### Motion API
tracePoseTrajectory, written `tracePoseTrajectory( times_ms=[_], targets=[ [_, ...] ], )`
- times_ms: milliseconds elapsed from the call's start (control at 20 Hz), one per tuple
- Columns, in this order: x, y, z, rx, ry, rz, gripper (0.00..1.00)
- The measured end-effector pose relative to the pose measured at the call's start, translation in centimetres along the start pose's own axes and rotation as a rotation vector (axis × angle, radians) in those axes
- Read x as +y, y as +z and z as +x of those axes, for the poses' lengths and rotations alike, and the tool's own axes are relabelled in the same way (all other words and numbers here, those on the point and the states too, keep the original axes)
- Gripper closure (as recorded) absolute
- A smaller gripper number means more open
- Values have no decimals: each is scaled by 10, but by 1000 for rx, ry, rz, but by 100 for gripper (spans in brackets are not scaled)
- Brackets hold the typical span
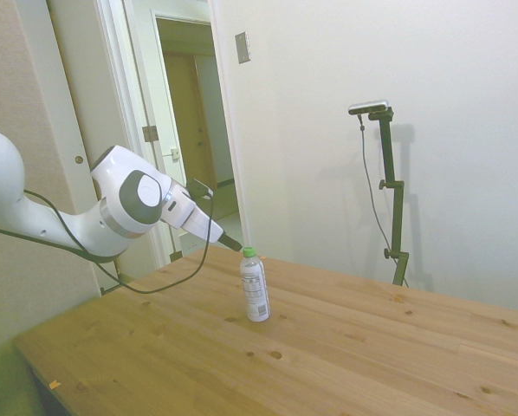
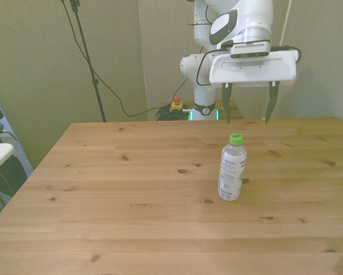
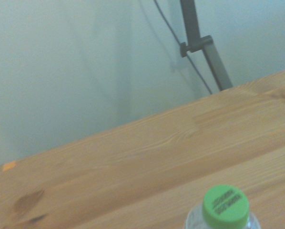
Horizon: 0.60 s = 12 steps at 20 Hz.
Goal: Stand the water bottle
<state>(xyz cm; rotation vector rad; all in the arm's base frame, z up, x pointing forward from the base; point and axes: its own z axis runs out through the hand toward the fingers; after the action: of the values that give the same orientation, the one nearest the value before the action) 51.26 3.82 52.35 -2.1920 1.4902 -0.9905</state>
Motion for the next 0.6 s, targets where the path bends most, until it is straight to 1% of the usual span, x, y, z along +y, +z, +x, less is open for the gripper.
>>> tracePoseTrajectory(
  times_ms=[150,250,400,600],
  targets=[
    [3,-25,-9,-117,-55,-28,0],
    [7,-42,-9,-198,-100,-52,0],
    [16,-59,-2,-299,-122,-115,0],
    [27,-65,-2,-341,-194,-243,0]
  ],
)
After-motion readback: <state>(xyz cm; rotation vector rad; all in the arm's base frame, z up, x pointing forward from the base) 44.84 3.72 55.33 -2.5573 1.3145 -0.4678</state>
